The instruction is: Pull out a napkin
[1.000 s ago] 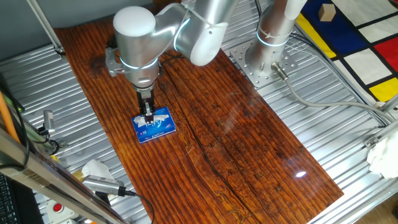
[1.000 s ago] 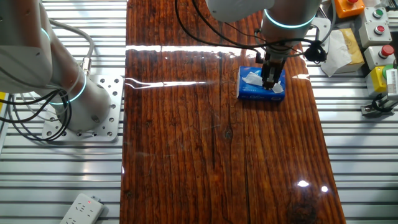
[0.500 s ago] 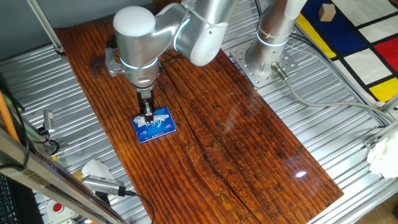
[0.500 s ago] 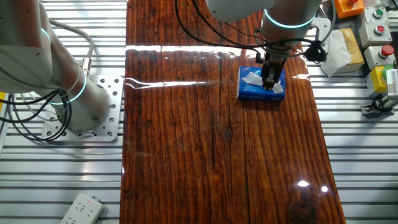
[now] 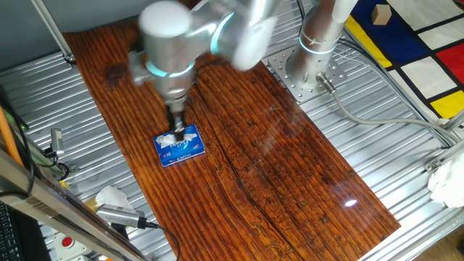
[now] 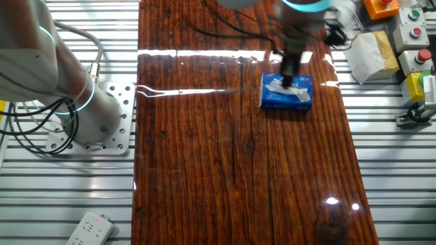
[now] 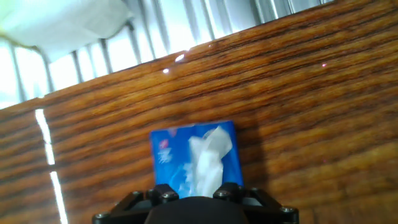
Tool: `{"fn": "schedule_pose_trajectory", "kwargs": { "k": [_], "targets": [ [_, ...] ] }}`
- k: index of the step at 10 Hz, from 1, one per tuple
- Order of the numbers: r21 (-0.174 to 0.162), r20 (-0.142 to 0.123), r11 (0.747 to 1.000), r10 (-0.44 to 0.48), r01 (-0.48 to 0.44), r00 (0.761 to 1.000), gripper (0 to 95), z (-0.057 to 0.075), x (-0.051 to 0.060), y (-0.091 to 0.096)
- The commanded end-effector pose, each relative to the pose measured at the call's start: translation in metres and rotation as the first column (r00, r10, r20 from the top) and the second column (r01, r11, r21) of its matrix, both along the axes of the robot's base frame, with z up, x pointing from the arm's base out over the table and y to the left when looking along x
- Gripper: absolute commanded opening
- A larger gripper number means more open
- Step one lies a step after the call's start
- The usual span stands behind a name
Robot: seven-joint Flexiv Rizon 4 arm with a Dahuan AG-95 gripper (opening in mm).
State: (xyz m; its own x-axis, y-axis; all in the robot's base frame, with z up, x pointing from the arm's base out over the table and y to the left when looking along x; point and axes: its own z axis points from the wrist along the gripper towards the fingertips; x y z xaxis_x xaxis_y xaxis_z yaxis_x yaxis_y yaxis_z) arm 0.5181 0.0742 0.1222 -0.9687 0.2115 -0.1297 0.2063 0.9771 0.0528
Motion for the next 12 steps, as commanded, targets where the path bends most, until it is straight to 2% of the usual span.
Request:
{"fn": "schedule_pose_trajectory", "kwargs": {
  "k": [1,5,8,9,12],
  "targets": [
    [0.004,-0.006,1.000,0.006,-0.006,1.000,57.0,-0.002,0.001,-0.002],
    [0.009,-0.003,1.000,0.007,-0.007,1.000,57.0,0.005,0.013,-0.012],
    [0.013,-0.005,1.000,0.008,-0.008,1.000,57.0,0.006,0.027,-0.017],
    [0.015,-0.004,1.000,0.005,-0.005,1.000,38.0,0.004,0.034,-0.018],
    [0.018,-0.004,1.000,0.009,-0.009,1.000,38.0,0.002,0.047,-0.021]
  ]
}}
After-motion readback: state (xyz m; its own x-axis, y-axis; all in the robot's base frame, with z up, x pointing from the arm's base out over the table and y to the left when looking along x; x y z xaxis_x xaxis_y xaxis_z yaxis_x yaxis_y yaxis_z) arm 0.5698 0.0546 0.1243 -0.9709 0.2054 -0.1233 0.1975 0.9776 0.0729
